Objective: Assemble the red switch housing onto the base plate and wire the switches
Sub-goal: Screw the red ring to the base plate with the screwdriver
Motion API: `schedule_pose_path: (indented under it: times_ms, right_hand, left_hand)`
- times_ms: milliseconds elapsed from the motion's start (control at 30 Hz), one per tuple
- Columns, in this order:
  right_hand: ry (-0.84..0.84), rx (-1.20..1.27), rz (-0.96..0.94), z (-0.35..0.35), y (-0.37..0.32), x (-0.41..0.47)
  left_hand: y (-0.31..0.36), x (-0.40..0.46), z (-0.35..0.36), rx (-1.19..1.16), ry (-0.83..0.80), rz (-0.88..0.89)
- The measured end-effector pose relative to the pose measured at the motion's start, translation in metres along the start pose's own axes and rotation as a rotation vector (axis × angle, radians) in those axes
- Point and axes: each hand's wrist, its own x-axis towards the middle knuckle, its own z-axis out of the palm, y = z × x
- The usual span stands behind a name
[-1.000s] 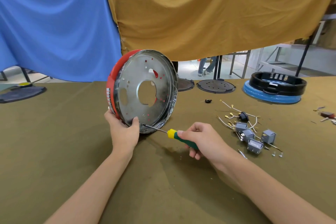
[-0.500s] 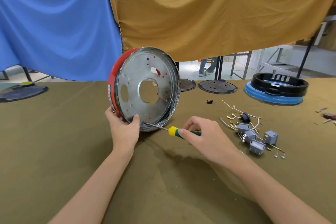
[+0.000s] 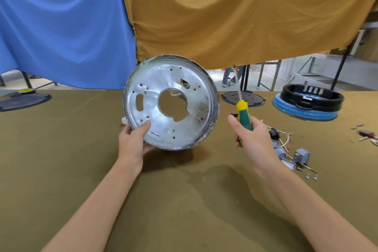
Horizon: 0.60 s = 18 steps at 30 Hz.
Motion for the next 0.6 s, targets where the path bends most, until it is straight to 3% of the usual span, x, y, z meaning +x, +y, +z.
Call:
schedule_pose_path:
  times_ms: [267,600]
  right_hand:
    - [0.106,0.013,0.024,-0.004,0.009,0.01]
    - [0.115,-0.015,0.029,-0.007,0.014,0.016]
  left_hand:
    - [-0.005,-0.009,0.008,0.079,-0.221,-0.027]
    - [-0.008,-0.01,0.009,0.108,-0.208,0.005]
